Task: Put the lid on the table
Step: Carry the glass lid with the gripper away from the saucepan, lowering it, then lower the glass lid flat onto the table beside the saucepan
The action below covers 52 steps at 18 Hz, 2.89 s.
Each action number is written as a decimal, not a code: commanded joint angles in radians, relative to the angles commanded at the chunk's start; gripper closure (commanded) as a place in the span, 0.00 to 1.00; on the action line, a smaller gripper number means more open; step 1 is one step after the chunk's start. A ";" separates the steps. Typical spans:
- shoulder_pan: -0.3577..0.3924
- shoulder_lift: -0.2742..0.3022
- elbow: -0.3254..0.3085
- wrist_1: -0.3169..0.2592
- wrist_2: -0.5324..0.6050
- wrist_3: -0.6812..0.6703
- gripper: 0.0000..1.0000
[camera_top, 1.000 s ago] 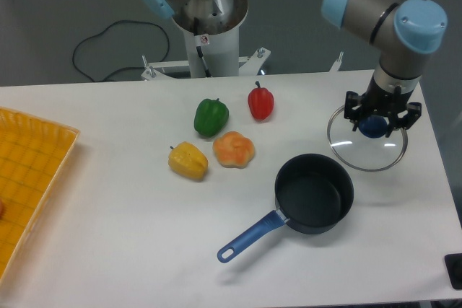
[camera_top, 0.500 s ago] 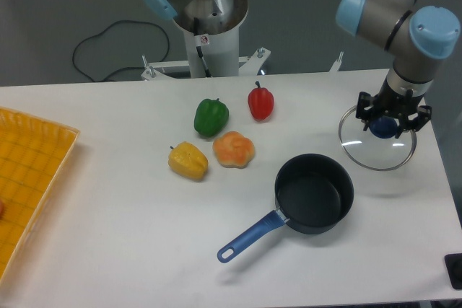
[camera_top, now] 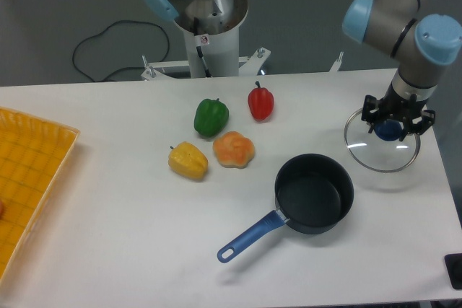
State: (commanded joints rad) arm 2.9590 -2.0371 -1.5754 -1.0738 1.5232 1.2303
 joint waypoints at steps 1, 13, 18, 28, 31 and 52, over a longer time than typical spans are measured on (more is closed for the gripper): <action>0.000 -0.005 0.002 0.005 0.000 0.000 0.45; 0.002 -0.032 -0.048 0.104 -0.044 -0.003 0.45; 0.002 -0.037 -0.051 0.106 -0.043 -0.003 0.45; 0.000 -0.048 -0.064 0.140 -0.043 -0.003 0.45; -0.002 -0.054 -0.064 0.149 -0.043 -0.005 0.45; -0.006 -0.068 -0.068 0.167 -0.043 -0.008 0.44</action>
State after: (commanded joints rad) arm 2.9529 -2.1046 -1.6429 -0.9066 1.4803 1.2226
